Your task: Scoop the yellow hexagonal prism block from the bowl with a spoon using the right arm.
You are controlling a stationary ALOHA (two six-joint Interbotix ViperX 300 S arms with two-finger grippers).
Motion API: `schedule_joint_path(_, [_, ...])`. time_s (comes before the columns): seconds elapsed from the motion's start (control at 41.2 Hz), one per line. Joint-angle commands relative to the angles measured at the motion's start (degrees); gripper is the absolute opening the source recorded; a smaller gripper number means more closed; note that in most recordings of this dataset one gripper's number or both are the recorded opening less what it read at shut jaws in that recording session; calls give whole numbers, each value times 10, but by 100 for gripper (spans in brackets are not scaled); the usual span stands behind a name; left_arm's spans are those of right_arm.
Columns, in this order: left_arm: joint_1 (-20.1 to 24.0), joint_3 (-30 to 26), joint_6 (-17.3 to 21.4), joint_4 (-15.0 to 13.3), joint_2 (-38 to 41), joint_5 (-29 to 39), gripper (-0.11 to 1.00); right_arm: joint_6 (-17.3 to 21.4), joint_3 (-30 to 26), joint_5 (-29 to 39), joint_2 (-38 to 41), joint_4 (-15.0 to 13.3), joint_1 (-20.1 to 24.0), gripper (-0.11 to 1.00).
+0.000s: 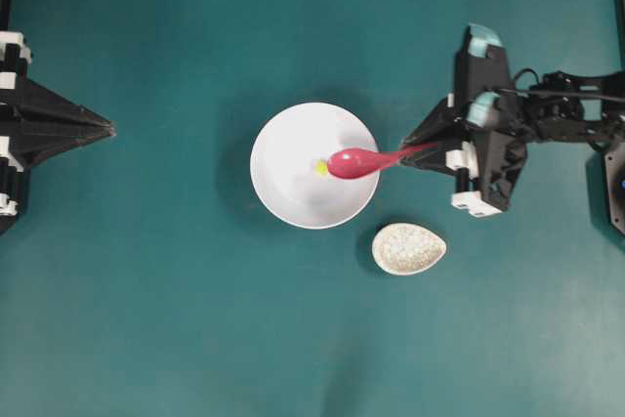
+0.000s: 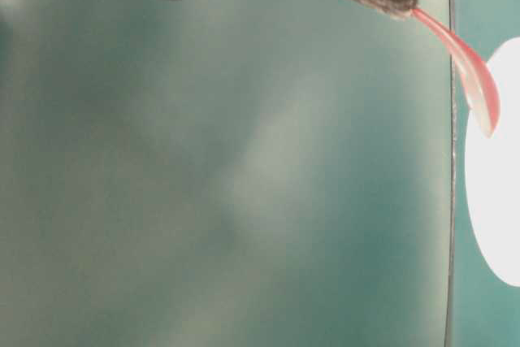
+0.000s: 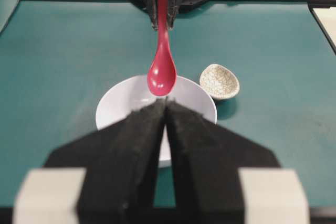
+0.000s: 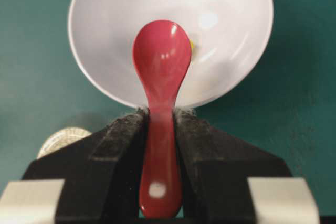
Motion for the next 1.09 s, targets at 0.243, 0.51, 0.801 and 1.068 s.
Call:
schedule_joint_path(0.243, [1,-18,0,2,3,7,8,15,-103,127,49,-1,-36,21])
schedule_joint_path(0.51, [1,-18,0,2,3,7,8,47,-158,224,96,-18,-44,21])
schedule_joint_path(0.801, [1,-17,0,2,3,7,8,108,-185,248,120,-73,-44,21])
schedule_joint_path(1.068, [1,-17,0,2,3,7,8,129,-187,252,123,-82,-43,21])
